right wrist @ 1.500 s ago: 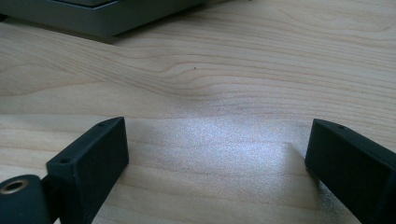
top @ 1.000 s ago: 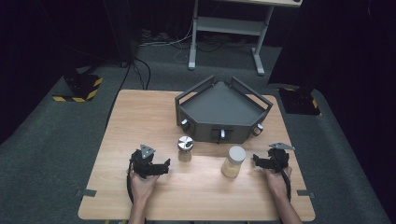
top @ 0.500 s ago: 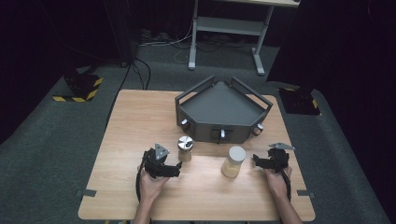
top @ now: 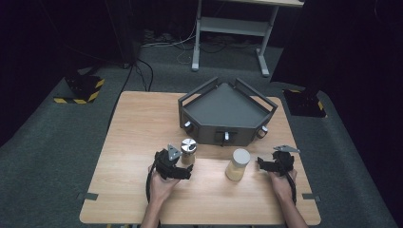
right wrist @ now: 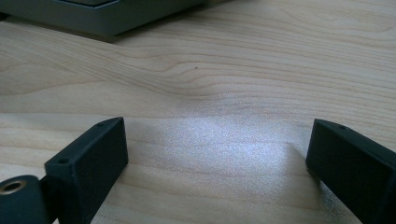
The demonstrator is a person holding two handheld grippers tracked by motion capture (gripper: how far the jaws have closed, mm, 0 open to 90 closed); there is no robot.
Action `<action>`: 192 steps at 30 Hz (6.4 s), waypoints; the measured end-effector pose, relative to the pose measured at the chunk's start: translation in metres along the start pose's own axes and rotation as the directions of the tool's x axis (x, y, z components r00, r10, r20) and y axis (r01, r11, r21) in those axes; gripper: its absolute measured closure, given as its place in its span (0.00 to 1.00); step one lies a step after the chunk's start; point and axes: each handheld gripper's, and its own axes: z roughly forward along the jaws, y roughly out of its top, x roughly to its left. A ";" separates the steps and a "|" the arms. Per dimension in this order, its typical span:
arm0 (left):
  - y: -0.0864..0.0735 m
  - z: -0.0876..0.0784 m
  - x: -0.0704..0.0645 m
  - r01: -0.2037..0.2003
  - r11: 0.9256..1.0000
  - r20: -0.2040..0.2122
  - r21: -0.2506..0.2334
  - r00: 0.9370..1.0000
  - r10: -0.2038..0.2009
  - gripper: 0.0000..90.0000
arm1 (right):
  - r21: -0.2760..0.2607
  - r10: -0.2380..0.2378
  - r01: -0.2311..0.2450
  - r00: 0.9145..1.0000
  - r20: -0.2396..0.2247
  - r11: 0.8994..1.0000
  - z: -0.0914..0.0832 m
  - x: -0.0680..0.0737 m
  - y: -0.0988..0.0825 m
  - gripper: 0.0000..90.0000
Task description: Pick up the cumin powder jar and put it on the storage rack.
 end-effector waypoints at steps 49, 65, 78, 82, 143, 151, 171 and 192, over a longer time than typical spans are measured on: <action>0.050 0.038 -0.030 -0.064 0.991 -0.099 0.121 0.992 0.076 0.10 | 0.001 -0.002 0.002 1.000 -0.003 1.000 0.000 0.000 0.000 0.05; 0.046 0.047 -0.035 -0.062 0.990 -0.134 0.126 0.988 0.079 0.20 | 0.001 -0.002 0.002 1.000 -0.004 1.000 0.000 0.000 0.000 0.05; 0.041 0.048 -0.029 -0.050 0.992 -0.100 0.118 0.993 0.062 0.31 | 0.001 -0.002 0.002 1.000 -0.003 1.000 0.000 0.000 0.000 0.05; 0.039 0.048 -0.027 -0.036 0.994 -0.093 0.106 0.995 0.046 0.32 | 0.001 -0.002 0.002 1.000 -0.003 1.000 0.000 0.000 0.000 0.05; 0.102 0.012 -0.019 -0.101 0.991 0.067 0.086 0.993 0.096 0.35 | -0.001 -0.001 0.001 1.000 0.001 1.000 0.000 0.001 0.000 0.06; 0.084 0.022 -0.048 0.199 0.971 0.071 -0.134 0.979 -0.191 0.35 | -0.001 -0.001 0.001 1.000 0.000 1.000 0.000 0.000 0.000 0.06; 0.190 -0.011 -0.014 -0.109 0.993 0.123 0.040 0.987 0.104 0.35 | -0.002 -0.002 0.002 1.000 -0.001 1.000 0.000 0.000 0.000 0.06; 0.233 0.042 -0.028 -0.033 0.997 0.001 0.065 0.999 0.033 0.35 | 0.000 -0.004 0.004 1.000 -0.004 1.000 0.000 0.000 0.000 0.05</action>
